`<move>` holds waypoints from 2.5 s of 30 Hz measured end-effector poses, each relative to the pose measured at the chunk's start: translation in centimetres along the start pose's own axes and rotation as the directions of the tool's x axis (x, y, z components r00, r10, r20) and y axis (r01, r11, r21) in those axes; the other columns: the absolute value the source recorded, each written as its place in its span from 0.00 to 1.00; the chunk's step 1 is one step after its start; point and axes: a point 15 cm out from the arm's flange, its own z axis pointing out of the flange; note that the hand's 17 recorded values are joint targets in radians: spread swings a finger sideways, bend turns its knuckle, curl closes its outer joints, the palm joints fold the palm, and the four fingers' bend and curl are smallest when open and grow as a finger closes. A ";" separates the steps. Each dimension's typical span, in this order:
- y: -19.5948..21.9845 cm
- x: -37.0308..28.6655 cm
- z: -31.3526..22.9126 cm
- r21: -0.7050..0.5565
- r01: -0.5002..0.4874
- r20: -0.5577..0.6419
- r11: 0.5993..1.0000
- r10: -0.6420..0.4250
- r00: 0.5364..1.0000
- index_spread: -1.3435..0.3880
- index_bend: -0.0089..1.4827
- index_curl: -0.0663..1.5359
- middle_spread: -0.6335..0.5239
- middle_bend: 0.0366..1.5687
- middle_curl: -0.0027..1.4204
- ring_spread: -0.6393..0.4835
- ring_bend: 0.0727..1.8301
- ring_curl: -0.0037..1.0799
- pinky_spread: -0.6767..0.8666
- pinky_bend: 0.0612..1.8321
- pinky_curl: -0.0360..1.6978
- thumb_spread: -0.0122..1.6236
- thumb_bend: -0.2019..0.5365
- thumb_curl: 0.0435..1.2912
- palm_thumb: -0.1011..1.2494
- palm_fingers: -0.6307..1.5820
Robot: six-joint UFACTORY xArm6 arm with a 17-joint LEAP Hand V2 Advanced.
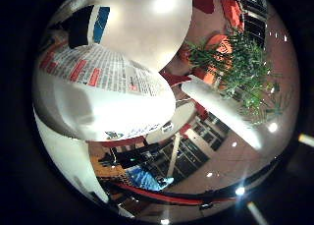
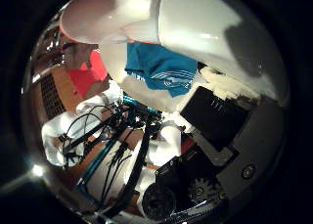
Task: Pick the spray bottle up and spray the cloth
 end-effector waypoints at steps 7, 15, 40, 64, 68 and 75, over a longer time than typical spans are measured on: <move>-2.7 -1.9 1.8 -0.072 -0.001 -0.023 0.997 -0.001 1.000 0.64 0.77 0.58 0.45 0.90 0.52 0.37 0.73 0.74 0.32 0.54 0.86 0.37 0.25 0.71 0.84 0.79; -4.3 -2.5 3.0 -0.094 -0.003 -0.025 0.996 0.001 1.000 0.64 0.77 0.59 0.45 0.89 0.52 0.37 0.73 0.74 0.32 0.54 0.86 0.37 0.25 0.71 0.84 0.79; -4.2 -10.8 -8.2 0.251 0.056 0.400 0.966 -0.157 0.903 0.64 0.76 0.59 0.45 0.89 0.52 0.37 0.73 0.74 0.31 0.53 0.86 0.35 0.25 0.72 0.86 0.79; -13.5 -26.6 -11.5 0.625 -0.081 0.717 0.777 -0.529 0.454 0.64 0.77 0.59 0.45 0.89 0.52 0.38 0.73 0.75 0.32 0.51 0.86 0.29 0.25 0.74 0.88 0.79; -14.6 -28.6 -10.1 0.658 -0.100 0.713 0.746 -0.575 0.402 0.64 0.77 0.59 0.45 0.89 0.52 0.38 0.73 0.75 0.32 0.51 0.86 0.28 0.25 0.74 0.88 0.79; -15.6 -30.9 -7.1 0.711 -0.099 0.677 0.696 -0.640 0.365 0.64 0.77 0.59 0.45 0.89 0.53 0.38 0.73 0.75 0.32 0.51 0.87 0.27 0.25 0.75 0.88 0.79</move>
